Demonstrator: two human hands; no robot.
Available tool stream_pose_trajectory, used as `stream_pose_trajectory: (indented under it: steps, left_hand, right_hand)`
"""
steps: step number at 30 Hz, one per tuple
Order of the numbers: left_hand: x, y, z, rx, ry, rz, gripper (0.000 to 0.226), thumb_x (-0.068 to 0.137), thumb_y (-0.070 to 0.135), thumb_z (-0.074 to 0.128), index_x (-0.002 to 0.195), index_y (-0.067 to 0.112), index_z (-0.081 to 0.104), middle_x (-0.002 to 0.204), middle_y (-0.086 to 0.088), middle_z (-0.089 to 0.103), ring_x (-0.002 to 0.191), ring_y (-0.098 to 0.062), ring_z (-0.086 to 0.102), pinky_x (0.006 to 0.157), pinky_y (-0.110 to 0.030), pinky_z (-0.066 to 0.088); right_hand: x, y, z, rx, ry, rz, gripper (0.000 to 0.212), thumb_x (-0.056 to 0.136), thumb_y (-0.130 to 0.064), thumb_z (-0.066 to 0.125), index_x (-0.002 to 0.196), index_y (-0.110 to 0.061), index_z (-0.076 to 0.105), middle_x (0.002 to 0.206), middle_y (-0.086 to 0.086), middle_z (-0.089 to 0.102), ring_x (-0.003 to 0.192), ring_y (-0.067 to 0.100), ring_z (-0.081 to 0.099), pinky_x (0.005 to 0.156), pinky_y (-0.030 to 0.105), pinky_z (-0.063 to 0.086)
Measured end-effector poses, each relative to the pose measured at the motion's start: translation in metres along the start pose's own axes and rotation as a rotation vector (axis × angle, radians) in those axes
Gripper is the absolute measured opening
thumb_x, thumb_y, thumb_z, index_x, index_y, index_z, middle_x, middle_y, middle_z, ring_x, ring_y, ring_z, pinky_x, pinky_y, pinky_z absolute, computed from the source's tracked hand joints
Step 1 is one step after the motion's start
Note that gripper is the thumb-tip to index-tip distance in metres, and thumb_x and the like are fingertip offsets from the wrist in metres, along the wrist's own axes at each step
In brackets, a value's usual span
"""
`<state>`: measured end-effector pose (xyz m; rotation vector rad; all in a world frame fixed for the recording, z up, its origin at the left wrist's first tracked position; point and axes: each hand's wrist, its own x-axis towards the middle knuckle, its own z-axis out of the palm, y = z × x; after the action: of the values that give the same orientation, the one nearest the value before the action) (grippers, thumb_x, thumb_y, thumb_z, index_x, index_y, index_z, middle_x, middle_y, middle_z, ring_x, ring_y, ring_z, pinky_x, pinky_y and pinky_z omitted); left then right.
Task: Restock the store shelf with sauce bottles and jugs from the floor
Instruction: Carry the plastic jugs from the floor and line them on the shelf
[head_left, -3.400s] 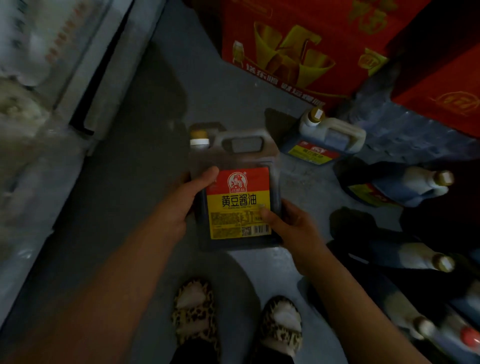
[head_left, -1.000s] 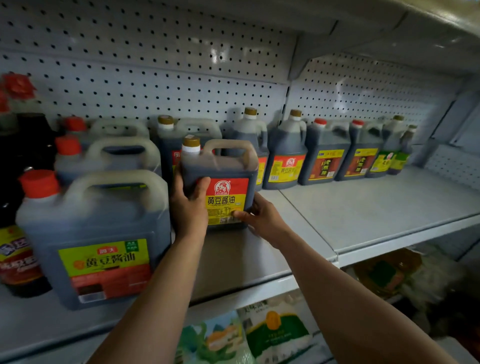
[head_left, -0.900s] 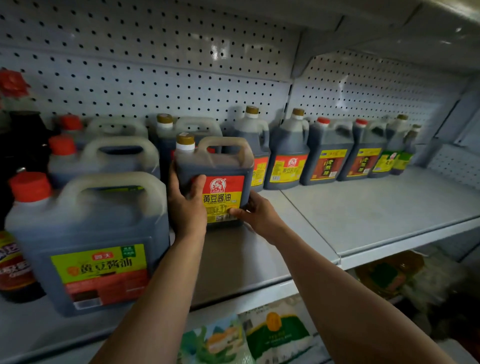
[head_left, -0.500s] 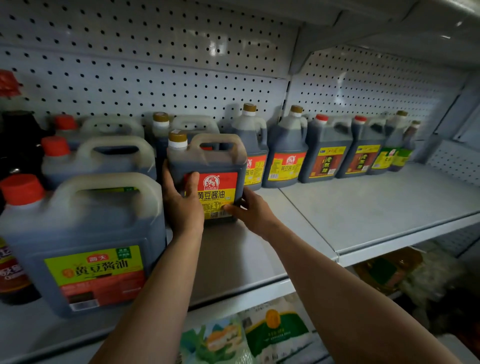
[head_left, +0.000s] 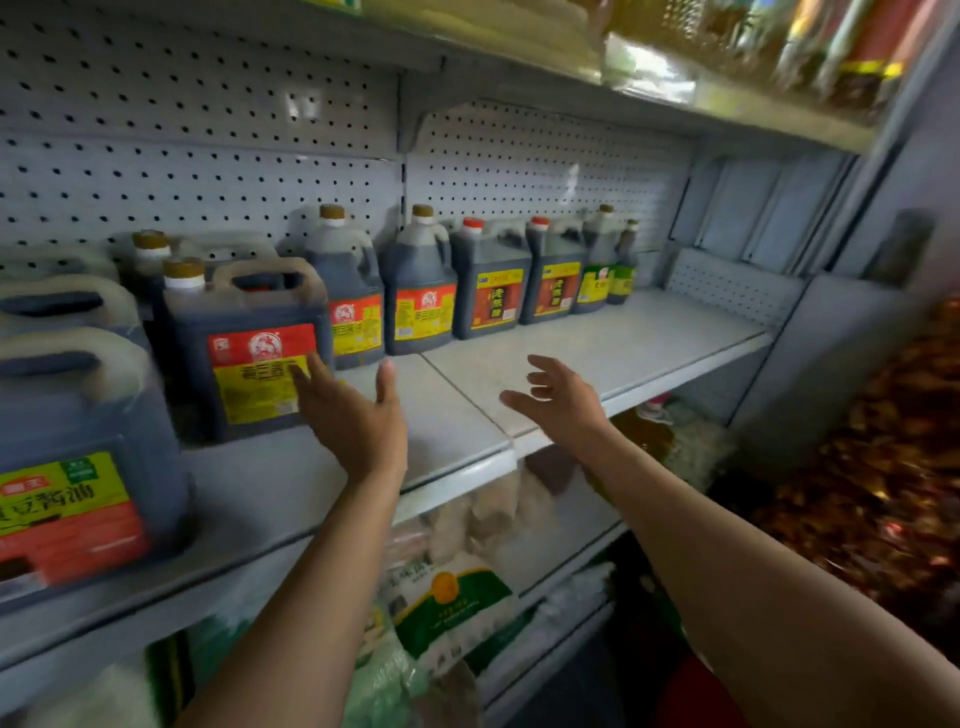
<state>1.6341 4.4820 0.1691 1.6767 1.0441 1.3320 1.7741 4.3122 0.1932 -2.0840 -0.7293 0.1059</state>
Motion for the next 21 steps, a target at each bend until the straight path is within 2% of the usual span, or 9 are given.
stream_pose_trajectory:
  steps: [3, 6, 9, 11, 12, 14, 18, 21]
  left_hand:
    - [-0.056, 0.032, 0.024, 0.008, -0.248, 0.033, 0.074, 0.090, 0.034, 0.070, 0.149, 0.004, 0.038, 0.156, -0.023, 0.032, 0.146, -0.036, 0.026, 0.113, -0.037, 0.019]
    - [-0.114, 0.060, 0.043, 0.027, -0.490, 0.100, 0.062, 0.087, 0.037, 0.073, 0.139, 0.010, 0.053, 0.141, -0.020, 0.051, 0.134, -0.035, 0.041, 0.109, -0.038, 0.029]
    - [-0.176, 0.083, 0.055, 0.056, -0.710, 0.123, 0.055, 0.082, 0.043, 0.077, 0.129, 0.018, 0.061, 0.127, -0.015, 0.057, 0.121, -0.032, 0.052, 0.101, -0.035, 0.040]
    - [-0.215, 0.093, 0.062, 0.058, -0.835, 0.140, 0.054, 0.079, 0.043, 0.079, 0.125, 0.021, 0.063, 0.123, -0.012, 0.057, 0.117, -0.028, 0.054, 0.098, -0.034, 0.044]
    - [-0.235, 0.097, 0.066, 0.068, -0.886, 0.160, 0.054, 0.078, 0.043, 0.081, 0.124, 0.022, 0.064, 0.122, -0.012, 0.057, 0.116, -0.028, 0.054, 0.099, -0.035, 0.046]
    - [-0.272, 0.104, 0.075, 0.113, -0.957, 0.208, 0.054, 0.076, 0.042, 0.082, 0.122, 0.022, 0.065, 0.119, -0.013, 0.058, 0.115, -0.029, 0.055, 0.098, -0.037, 0.047]
    - [-0.350, 0.116, 0.095, 0.159, -1.108, 0.265, 0.054, 0.078, 0.042, 0.080, 0.126, 0.026, 0.060, 0.123, -0.010, 0.052, 0.115, -0.028, 0.053, 0.091, -0.030, 0.042]
    - [-0.401, 0.114, 0.113, 0.189, -1.240, 0.293, 0.057, 0.080, 0.042, 0.079, 0.130, 0.027, 0.056, 0.130, -0.010, 0.048, 0.122, -0.029, 0.049, 0.099, -0.034, 0.041]
  right_hand:
    - [-0.042, 0.030, -0.059, -0.076, 0.066, 0.054, 0.073, 0.081, -0.044, 0.083, 0.143, -0.023, 0.052, 0.132, 0.000, 0.062, 0.111, 0.016, 0.062, 0.090, 0.029, 0.052]
    - [-0.086, 0.062, -0.115, -0.198, 0.127, 0.096, 0.069, 0.077, -0.050, 0.083, 0.136, -0.026, 0.056, 0.130, -0.004, 0.063, 0.104, 0.019, 0.066, 0.085, 0.037, 0.056]
    - [-0.136, 0.096, -0.166, -0.326, 0.199, 0.170, 0.068, 0.077, -0.049, 0.083, 0.135, -0.027, 0.057, 0.130, -0.003, 0.060, 0.113, 0.019, 0.059, 0.088, 0.029, 0.047]
    - [-0.170, 0.121, -0.195, -0.391, 0.229, 0.202, 0.074, 0.072, -0.060, 0.079, 0.133, -0.026, 0.057, 0.130, 0.000, 0.060, 0.116, 0.022, 0.058, 0.089, 0.030, 0.047]
    - [-0.188, 0.135, -0.208, -0.423, 0.234, 0.221, 0.076, 0.070, -0.064, 0.077, 0.133, -0.026, 0.058, 0.128, 0.001, 0.061, 0.116, 0.022, 0.059, 0.086, 0.029, 0.046]
    - [-0.225, 0.162, -0.232, -0.459, 0.241, 0.295, 0.072, 0.075, -0.057, 0.080, 0.136, -0.025, 0.056, 0.127, 0.004, 0.061, 0.116, 0.024, 0.058, 0.084, 0.028, 0.044]
    - [-0.292, 0.212, -0.267, -0.507, 0.269, 0.445, 0.072, 0.078, -0.059, 0.078, 0.139, -0.030, 0.052, 0.133, 0.005, 0.060, 0.127, 0.029, 0.050, 0.098, 0.040, 0.048]
    - [-0.330, 0.243, -0.282, -0.508, 0.279, 0.580, 0.074, 0.080, -0.058, 0.077, 0.142, -0.029, 0.050, 0.136, 0.006, 0.057, 0.130, 0.030, 0.045, 0.099, 0.039, 0.044]
